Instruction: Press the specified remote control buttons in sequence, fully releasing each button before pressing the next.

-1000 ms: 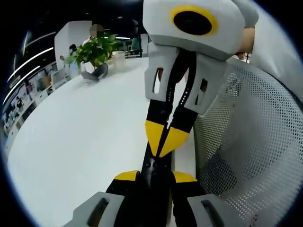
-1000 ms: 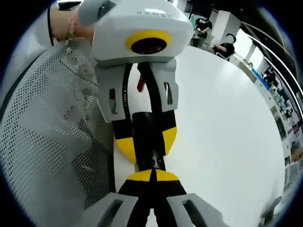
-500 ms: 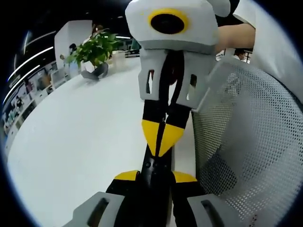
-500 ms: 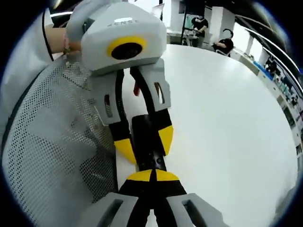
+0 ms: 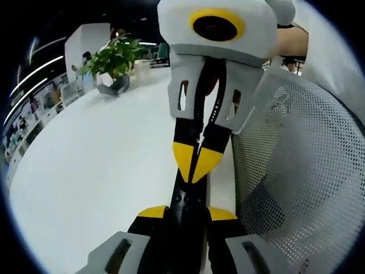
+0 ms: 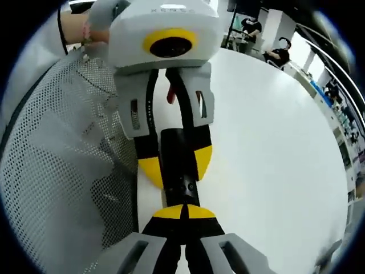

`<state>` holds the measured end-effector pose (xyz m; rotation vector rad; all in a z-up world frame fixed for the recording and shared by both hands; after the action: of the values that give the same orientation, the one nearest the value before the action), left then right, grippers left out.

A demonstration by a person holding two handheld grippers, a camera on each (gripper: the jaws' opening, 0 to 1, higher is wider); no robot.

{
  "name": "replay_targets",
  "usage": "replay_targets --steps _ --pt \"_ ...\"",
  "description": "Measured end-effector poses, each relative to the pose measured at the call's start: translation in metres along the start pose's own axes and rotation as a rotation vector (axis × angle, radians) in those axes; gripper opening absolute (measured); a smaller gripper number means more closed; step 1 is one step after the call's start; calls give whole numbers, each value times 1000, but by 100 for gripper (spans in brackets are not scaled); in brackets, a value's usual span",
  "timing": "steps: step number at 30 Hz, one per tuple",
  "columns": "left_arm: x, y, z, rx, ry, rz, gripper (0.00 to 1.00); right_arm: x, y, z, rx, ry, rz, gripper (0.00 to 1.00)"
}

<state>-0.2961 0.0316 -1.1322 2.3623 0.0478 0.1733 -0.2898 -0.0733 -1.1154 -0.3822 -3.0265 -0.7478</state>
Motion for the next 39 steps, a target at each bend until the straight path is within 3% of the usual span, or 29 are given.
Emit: replay_targets --steps 1,6,9,20,27,34,39 --pt "0 0 0 0 0 0 25 -1 -1 -1 -14 12 44 0" --pt "0 0 0 5 -2 3 25 0 -2 -4 -30 11 10 0" --pt "0 0 0 7 -2 2 25 -2 -3 -4 -40 30 62 0" --pt "1 0 0 12 -11 7 25 -6 -13 -9 -49 22 99 0" --pt "0 0 0 11 -10 5 25 0 -10 -5 -16 -36 19 0" --pt "0 0 0 5 -6 -2 25 -2 -18 -8 -145 -32 262 0" --pt "-1 0 -1 -3 3 -8 25 4 -15 -8 -160 -54 244 0"
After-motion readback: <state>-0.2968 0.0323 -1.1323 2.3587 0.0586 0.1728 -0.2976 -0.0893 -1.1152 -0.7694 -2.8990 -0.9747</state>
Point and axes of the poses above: the point that each gripper's makers call its tool centre point, and the gripper's own axes: z roughly forward along the fingers, x roughly to its left, y roughly out of its top, the point moved 8 cm from there along -z, roughly backward along the fingers, and after that the axes turned 10 degrees about z, right-handed, at the moved point
